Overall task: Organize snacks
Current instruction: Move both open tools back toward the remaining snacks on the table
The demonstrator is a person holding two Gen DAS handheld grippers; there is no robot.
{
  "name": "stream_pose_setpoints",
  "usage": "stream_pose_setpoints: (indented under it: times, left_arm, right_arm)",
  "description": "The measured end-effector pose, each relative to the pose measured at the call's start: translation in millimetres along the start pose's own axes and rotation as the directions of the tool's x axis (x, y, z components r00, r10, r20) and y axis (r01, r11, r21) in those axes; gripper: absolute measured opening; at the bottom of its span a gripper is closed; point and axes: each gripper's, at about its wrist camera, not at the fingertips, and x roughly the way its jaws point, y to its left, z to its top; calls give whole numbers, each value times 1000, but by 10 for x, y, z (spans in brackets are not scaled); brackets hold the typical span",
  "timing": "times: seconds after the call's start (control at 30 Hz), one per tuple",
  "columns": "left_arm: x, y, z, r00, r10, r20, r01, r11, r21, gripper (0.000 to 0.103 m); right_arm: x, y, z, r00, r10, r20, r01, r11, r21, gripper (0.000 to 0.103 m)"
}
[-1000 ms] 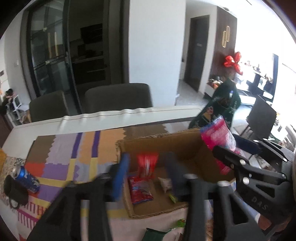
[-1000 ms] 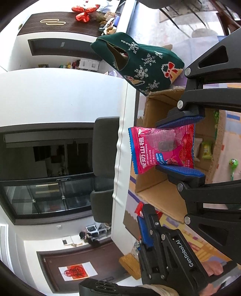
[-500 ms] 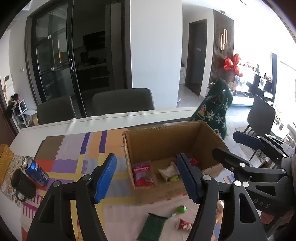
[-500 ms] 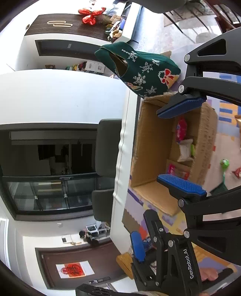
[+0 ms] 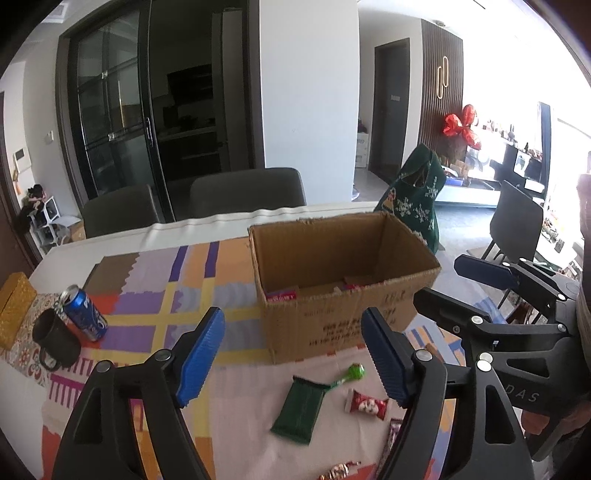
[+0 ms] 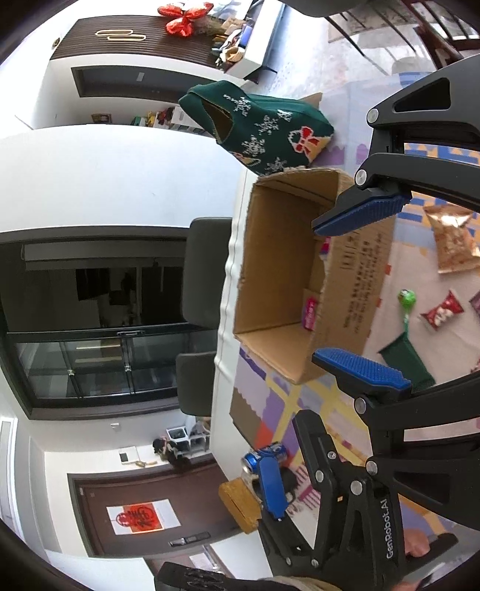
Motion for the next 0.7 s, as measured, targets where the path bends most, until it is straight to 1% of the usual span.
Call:
stream_pose_setpoints:
  times: [0.3, 0.57, 0.7]
  left_arm:
    - [-25, -21, -286, 999, 24, -35, -23, 1000, 16, 78]
    - [130, -18, -592, 994, 8, -113, -4, 999, 38, 78]
    - [247, -14, -774, 986, -6, -165, 16, 998, 59, 78]
  right_arm:
    - [-28, 93, -264, 999, 11, -37, -12, 1000, -13, 64]
    - [84, 112, -551, 994, 16, -110, -16, 1000, -4, 64]
    - [170, 131, -719, 987, 17, -163, -17, 1000, -3, 64]
